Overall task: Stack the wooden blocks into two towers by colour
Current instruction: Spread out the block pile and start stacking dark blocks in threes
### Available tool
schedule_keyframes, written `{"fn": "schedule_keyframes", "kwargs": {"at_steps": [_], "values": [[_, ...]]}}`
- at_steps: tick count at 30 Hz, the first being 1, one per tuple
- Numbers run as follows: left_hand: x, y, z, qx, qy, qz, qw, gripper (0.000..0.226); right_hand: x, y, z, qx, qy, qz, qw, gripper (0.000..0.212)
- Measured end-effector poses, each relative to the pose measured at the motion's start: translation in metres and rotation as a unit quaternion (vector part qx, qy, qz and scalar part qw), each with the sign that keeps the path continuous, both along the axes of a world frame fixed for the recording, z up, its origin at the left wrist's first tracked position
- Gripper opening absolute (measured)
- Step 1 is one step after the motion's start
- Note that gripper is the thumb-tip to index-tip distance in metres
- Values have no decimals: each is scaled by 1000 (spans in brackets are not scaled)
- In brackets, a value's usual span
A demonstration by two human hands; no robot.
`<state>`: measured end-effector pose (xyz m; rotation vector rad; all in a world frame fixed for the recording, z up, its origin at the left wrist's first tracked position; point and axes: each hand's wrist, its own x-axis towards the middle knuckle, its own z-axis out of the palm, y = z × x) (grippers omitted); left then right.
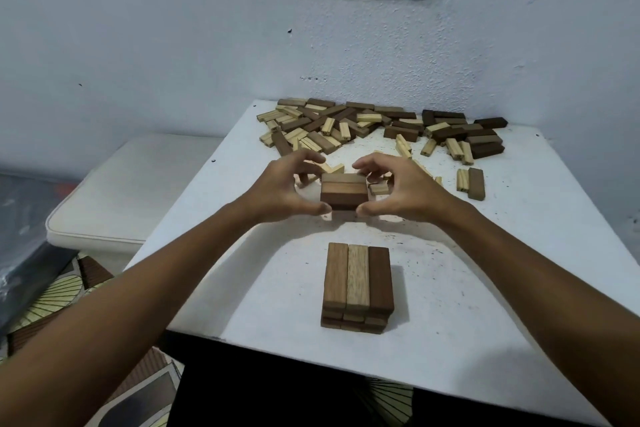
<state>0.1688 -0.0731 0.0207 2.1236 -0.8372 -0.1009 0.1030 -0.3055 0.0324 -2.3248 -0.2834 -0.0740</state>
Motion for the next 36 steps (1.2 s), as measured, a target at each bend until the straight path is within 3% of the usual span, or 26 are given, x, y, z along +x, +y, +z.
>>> {"fn": "schedule_keyframes", "kwargs": {"at_steps": [12, 24, 36], "values": [[-58, 6, 39, -39, -21, -47, 998, 76, -65, 4, 34, -6, -45, -13, 999, 59], [-113, 22, 31, -46, 22, -44, 998, 75, -120, 16, 25, -6, -36, 1, 999, 65], [-123, 24, 26, -38, 24, -35, 998, 75, -130, 20, 21, -12, -34, -8, 999, 59]]}}
